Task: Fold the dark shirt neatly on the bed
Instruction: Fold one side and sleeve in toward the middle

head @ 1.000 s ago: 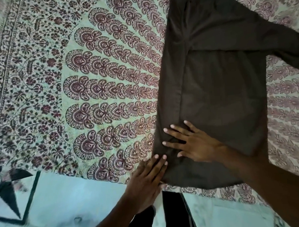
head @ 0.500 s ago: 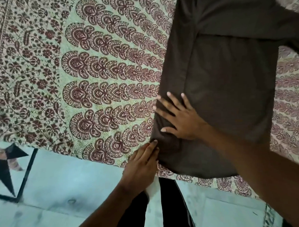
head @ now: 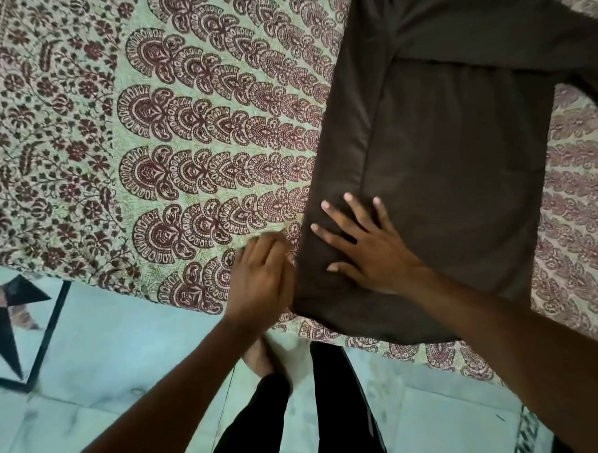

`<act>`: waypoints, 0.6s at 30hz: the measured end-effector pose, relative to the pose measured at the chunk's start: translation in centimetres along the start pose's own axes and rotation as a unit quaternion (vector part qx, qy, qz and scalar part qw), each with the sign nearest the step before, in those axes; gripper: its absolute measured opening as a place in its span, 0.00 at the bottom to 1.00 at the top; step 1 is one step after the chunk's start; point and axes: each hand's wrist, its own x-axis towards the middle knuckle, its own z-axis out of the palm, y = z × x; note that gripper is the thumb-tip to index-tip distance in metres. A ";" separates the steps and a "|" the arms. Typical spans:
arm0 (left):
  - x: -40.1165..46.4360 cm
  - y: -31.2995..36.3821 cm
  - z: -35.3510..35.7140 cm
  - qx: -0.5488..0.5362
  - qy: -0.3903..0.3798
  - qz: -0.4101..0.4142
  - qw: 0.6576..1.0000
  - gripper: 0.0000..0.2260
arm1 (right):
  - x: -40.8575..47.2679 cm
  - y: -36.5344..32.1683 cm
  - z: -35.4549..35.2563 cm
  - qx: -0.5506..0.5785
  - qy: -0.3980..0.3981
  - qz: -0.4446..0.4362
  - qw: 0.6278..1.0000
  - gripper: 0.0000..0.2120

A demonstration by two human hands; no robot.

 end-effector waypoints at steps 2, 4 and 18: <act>2.1 -0.6 0.4 0.064 -0.018 -0.030 0.997 0.16 | -1.4 -1.1 0.6 0.011 -0.009 -0.024 1.000 0.33; 4.0 -0.7 1.0 0.102 -0.034 -0.059 0.992 0.20 | -3.0 -2.2 1.0 0.017 -0.014 -0.071 0.997 0.31; -8.6 -0.5 3.1 0.186 -0.197 0.115 0.956 0.35 | 4.0 -0.8 -1.7 0.078 0.070 0.154 0.982 0.33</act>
